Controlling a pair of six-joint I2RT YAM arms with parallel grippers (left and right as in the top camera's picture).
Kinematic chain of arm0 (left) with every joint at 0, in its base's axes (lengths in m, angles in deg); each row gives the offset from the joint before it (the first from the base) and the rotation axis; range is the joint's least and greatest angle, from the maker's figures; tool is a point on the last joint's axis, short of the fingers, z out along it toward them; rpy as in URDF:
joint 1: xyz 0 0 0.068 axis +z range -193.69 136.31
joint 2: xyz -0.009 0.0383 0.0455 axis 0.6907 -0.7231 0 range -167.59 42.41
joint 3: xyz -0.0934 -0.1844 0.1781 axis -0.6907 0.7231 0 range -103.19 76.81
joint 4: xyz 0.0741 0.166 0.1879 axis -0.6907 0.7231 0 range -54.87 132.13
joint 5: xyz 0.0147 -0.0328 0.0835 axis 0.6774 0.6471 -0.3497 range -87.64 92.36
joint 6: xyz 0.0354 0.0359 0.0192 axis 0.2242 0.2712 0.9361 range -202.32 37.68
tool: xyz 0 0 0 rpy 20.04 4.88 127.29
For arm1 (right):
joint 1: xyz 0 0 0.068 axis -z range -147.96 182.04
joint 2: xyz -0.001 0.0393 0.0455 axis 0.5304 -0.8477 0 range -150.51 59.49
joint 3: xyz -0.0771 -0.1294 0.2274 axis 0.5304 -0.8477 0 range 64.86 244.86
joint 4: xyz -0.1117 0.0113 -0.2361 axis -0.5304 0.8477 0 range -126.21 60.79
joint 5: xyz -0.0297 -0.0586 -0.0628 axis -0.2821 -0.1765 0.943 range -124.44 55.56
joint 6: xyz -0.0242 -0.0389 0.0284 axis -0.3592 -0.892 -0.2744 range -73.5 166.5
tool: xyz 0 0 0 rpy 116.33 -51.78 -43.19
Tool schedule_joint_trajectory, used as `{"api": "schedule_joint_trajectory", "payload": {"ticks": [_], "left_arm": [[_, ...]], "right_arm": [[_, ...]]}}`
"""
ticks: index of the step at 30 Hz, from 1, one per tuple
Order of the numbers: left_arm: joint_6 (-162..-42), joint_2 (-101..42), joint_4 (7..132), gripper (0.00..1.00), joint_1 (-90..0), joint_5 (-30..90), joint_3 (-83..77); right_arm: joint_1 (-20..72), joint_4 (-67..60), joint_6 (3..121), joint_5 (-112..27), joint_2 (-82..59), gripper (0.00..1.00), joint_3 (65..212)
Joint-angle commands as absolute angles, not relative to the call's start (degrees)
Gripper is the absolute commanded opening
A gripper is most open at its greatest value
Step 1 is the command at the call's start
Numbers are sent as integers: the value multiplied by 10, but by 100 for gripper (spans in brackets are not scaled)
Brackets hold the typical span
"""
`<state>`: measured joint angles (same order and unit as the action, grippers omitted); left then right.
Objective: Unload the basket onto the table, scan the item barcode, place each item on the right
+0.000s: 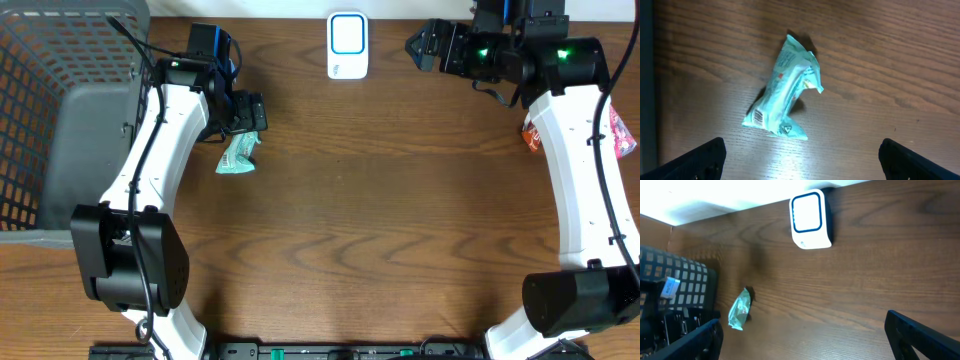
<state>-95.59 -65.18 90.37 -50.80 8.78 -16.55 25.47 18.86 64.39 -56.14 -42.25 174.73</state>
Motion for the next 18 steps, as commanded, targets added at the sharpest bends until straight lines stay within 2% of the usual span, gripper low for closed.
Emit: {"api": "schedule_joint_trajectory", "payload": {"ticks": [1, 8, 13, 18], "left_arm": [[-959, -657, 910, 98, -508, 118, -163], [-909, -677, 863, 98, -508, 115, -130], [-909, -716, 851, 99, -508, 48, -125], [-889, -757, 843, 89, -510, 14, -125]], "right_arm": [[252, 189, 647, -569, -425, 99, 1748], [252, 189, 647, -569, -425, 99, 1748], [252, 188, 647, -569, -425, 99, 1748], [252, 188, 647, -568, -425, 99, 1748]]}}
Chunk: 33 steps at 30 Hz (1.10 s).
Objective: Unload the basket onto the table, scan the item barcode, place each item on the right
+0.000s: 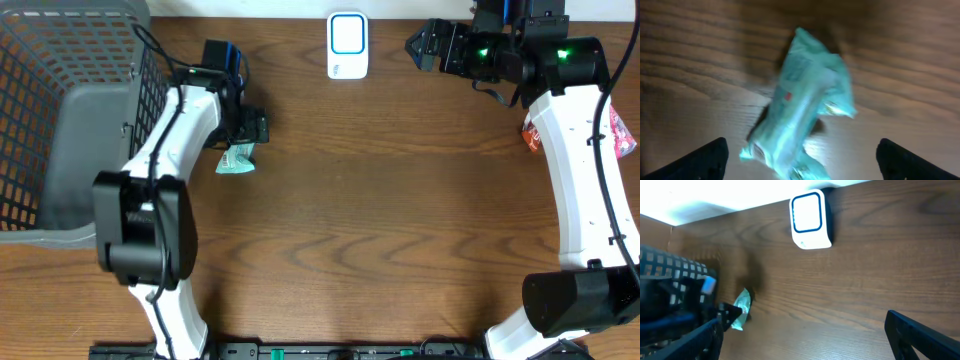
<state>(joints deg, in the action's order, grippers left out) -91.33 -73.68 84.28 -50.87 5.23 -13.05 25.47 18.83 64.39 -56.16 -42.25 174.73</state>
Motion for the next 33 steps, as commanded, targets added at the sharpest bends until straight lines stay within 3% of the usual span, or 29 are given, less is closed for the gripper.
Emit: {"api": "schedule_joint_trajectory", "payload": {"ticks": [1, 3, 4, 7, 11, 17, 24, 26, 32, 33], "left_arm": [[-882, -765, 845, 87, -512, 14, -125], [-881, -776, 850, 82, -518, 14, -124], [-881, -780, 852, 72, -522, 15, -124], [-882, -782, 856, 53, -542, 20, -123], [-892, -781, 855, 47, -584, 63, -123], [-938, -781, 808, 46, -672, 140, -123], [-973, -780, 776, 46, -760, 143, -150], [-973, -768, 787, 56, -760, 143, -172], [-973, -720, 829, 63, -698, 107, -195], [-973, -710, 838, 71, -674, 107, -195]], "right_arm": [[252, 186, 647, -568, -425, 99, 1748], [252, 182, 647, -568, -425, 99, 1748], [252, 181, 647, -565, -425, 99, 1748], [252, 180, 647, -552, -425, 99, 1748], [252, 180, 647, -542, -425, 99, 1748], [252, 180, 647, -540, -425, 99, 1747], [252, 194, 647, -540, -425, 99, 1746], [252, 201, 647, -541, -425, 99, 1746], [252, 244, 638, -540, -426, 96, 1745], [252, 258, 633, -541, -429, 95, 1744]]}}
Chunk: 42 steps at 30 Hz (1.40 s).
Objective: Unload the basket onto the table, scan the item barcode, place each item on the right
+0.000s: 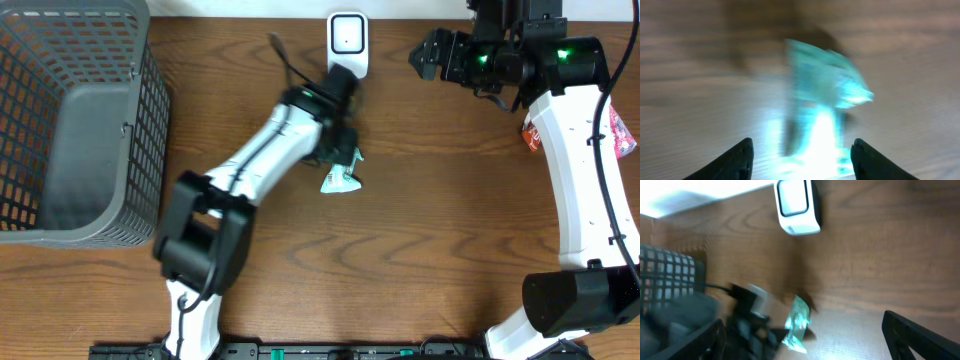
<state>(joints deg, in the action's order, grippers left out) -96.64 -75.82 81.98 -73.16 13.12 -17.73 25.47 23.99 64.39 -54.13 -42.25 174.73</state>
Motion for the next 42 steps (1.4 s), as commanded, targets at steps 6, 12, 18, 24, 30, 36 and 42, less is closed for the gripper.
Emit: {"api": "schedule_joint_trajectory", "payload": {"ticks": [6, 12, 18, 24, 30, 36, 42], "left_arm": [[-977, -703, 863, 76, -586, 107, -192], [-977, -704, 870, 96, -535, 88, -176], [-976, -704, 893, 98, -503, 74, -172], [-976, -704, 922, 98, -489, 29, -172], [-976, -704, 930, 98, -488, 29, -172], [-976, -704, 929, 98, -488, 29, -172], [-976, -704, 929, 98, -488, 29, -172]], "right_arm": [[241, 266, 636, -613, -448, 92, 1683], [197, 217, 653, -685, -474, 85, 1587], [127, 127, 740, -684, -496, 67, 1501], [90, 87, 819, -630, -514, 65, 1461], [93, 60, 831, -594, -523, 62, 1447], [91, 12, 831, -605, -553, 50, 1447], [96, -26, 831, -606, -571, 44, 1447]]}}
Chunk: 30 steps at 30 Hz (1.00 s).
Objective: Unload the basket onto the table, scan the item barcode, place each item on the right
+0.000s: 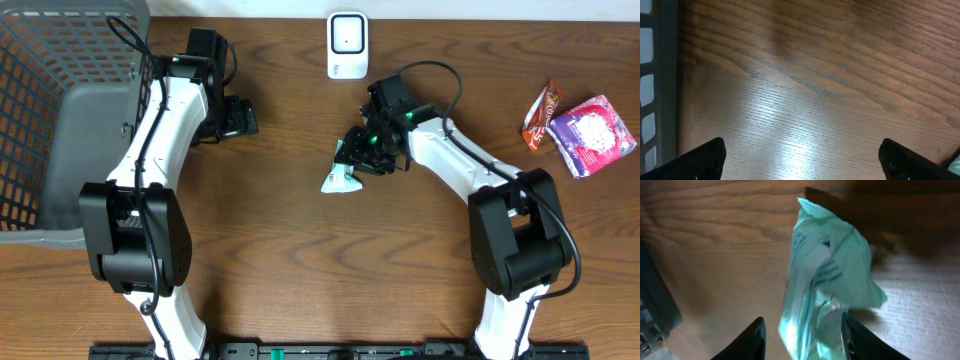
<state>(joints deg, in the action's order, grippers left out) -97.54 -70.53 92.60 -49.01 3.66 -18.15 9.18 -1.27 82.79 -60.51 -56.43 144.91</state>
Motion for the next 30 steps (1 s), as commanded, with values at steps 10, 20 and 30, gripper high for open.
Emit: {"api": "schedule_joint_trajectory", "payload": {"ticks": [10, 20, 30], "left_arm": [[-976, -704, 929, 98, -488, 29, -172], [-976, -704, 929, 98, -488, 29, -172], [-976, -704, 929, 98, -488, 29, -172]], "right_arm": [[97, -33, 831, -591, -573, 25, 1447], [87, -34, 831, -590, -589, 1, 1447], [99, 116, 743, -396, -581, 1, 1585]]}}
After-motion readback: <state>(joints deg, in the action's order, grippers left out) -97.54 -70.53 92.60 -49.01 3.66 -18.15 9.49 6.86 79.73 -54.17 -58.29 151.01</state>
